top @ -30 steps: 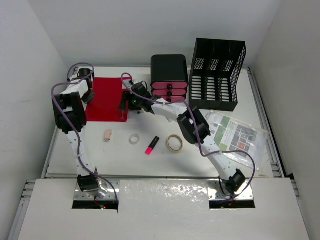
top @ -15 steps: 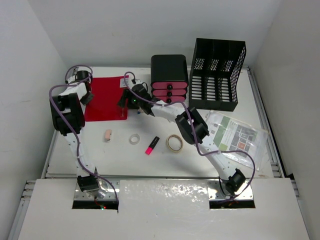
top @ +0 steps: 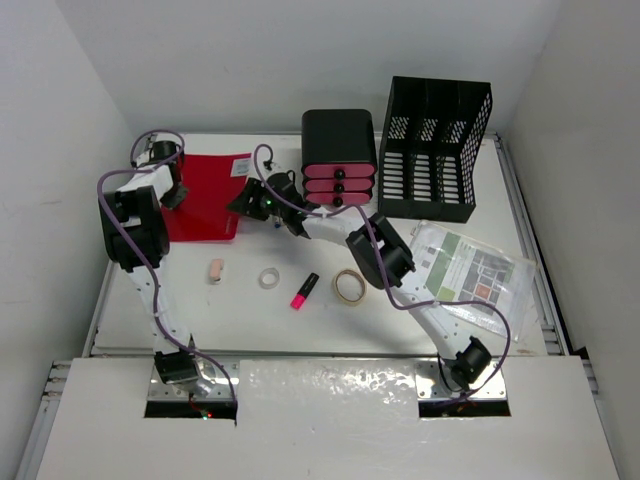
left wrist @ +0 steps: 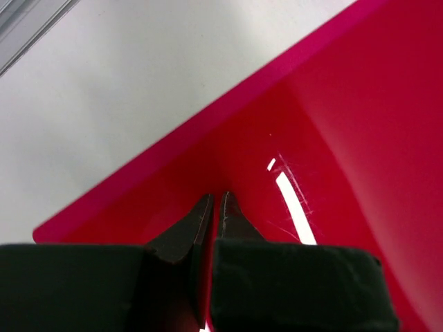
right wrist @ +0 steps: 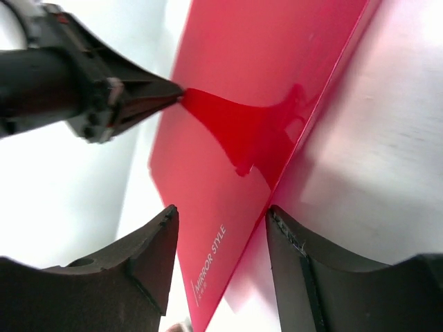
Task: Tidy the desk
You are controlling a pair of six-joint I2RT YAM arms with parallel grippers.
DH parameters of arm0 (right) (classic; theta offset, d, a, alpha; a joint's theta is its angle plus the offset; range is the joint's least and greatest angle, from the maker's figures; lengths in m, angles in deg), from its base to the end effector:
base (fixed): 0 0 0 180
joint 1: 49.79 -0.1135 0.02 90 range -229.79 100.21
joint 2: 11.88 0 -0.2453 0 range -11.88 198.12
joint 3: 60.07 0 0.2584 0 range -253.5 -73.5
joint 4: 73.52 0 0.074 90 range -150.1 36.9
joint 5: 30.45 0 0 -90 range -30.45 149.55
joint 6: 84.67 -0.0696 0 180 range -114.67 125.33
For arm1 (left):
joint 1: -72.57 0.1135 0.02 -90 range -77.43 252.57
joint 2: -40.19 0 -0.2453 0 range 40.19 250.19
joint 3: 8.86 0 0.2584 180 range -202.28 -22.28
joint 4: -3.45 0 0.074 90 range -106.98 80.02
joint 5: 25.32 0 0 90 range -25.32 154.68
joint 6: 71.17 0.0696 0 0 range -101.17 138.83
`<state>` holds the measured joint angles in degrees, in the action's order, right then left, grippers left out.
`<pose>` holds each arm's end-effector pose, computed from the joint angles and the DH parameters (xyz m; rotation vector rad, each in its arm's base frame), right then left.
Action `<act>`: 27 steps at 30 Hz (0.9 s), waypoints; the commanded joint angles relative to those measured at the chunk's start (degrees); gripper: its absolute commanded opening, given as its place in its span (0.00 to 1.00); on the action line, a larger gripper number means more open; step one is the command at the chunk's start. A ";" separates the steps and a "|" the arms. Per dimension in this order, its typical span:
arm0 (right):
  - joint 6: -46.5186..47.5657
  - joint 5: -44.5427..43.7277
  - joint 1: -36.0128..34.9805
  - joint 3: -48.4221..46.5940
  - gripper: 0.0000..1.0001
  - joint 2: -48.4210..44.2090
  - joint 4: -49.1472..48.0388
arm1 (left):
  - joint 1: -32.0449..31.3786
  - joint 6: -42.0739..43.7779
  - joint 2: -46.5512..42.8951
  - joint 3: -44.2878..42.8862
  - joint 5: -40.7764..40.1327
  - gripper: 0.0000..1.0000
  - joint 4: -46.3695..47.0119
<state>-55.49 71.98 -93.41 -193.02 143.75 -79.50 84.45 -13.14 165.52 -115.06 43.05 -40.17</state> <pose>0.4369 0.4371 0.0743 0.1474 2.1244 1.3898 0.4542 0.1218 0.1056 -1.0768 2.3544 0.3771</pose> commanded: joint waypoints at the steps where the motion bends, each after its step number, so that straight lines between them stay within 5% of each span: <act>1: -4.13 3.13 -1.03 -0.36 0.52 0.11 -10.12 | -0.45 -0.29 -2.12 0.93 1.85 0.00 -1.45; 5: -5.89 2.08 -1.03 -0.44 0.51 0.99 -12.33 | -0.45 -0.20 -2.47 1.28 1.50 0.00 -1.45; 13: -6.24 0.50 -1.56 -4.14 0.25 3.71 -8.38 | -0.37 -0.38 -2.47 1.01 2.29 0.00 -1.27; 17: -5.98 -0.21 -1.82 -4.75 0.23 4.59 -6.97 | -0.37 -0.55 -2.64 1.01 2.73 0.00 -1.36; 18: -6.59 -0.38 -2.00 -5.10 0.19 5.20 -6.97 | -0.37 -0.55 -2.64 1.01 2.82 0.00 -1.27; 19: -6.77 -0.56 -2.00 -5.89 0.00 5.56 -6.53 | -0.45 -0.55 -2.73 1.01 3.17 0.00 -1.27; 27: 2.87 -2.05 -2.09 -2.13 0.00 -0.41 0.67 | -0.10 -0.29 -3.78 -2.92 1.59 0.00 -2.76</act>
<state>-59.25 70.89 -94.50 -195.84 148.93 -81.60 84.45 -13.14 165.09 -115.01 44.32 -41.05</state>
